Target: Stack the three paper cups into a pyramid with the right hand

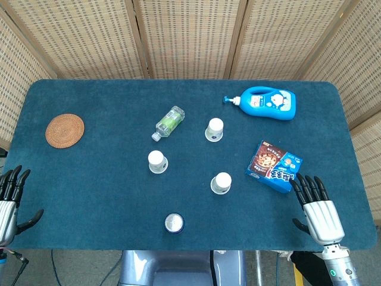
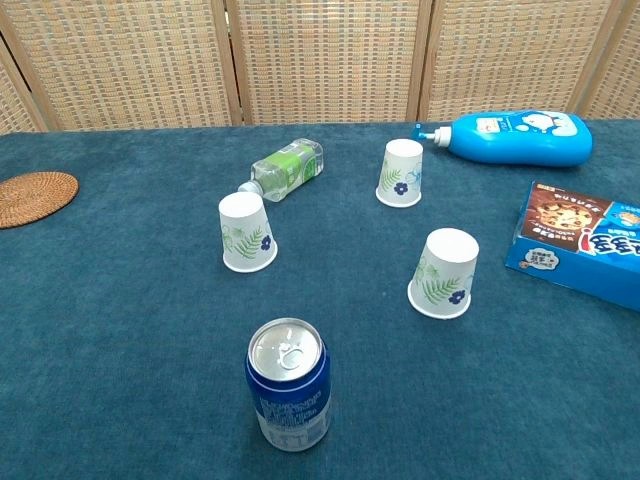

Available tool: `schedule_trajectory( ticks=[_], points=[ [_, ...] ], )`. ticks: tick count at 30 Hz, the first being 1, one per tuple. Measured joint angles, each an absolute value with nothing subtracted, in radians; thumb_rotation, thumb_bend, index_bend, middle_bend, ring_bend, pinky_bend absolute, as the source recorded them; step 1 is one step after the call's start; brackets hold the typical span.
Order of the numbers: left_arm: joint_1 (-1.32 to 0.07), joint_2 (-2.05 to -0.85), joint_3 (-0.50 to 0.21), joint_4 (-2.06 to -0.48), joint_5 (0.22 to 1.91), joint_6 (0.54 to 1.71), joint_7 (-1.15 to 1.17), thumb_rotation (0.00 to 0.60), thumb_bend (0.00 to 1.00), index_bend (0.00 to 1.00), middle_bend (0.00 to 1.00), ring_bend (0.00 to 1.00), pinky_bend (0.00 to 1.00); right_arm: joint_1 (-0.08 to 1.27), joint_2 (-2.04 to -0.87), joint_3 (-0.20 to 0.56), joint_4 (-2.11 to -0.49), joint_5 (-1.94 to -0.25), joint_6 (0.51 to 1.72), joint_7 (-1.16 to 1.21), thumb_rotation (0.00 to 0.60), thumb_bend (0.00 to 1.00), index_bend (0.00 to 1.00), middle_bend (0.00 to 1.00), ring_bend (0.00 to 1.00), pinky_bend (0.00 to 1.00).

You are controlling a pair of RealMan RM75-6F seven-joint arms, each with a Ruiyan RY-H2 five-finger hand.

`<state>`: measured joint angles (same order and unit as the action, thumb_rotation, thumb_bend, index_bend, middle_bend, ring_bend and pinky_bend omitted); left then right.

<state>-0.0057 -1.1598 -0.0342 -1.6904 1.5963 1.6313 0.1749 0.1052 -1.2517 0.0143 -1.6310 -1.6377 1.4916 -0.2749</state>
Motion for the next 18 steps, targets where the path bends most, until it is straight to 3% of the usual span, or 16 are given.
schedule_trajectory(
  ticks=[18],
  points=[
    [-0.002,-1.154,-0.036,-1.69,1.597,1.639,0.166,0.6,0.24,0.0,0.0,0.0,0.07,0.106,-1.254,0.013,-1.633,-1.636,1.488,-0.283,0.6,0.12,0.09,0.0,0.0,0.05]
  ],
)
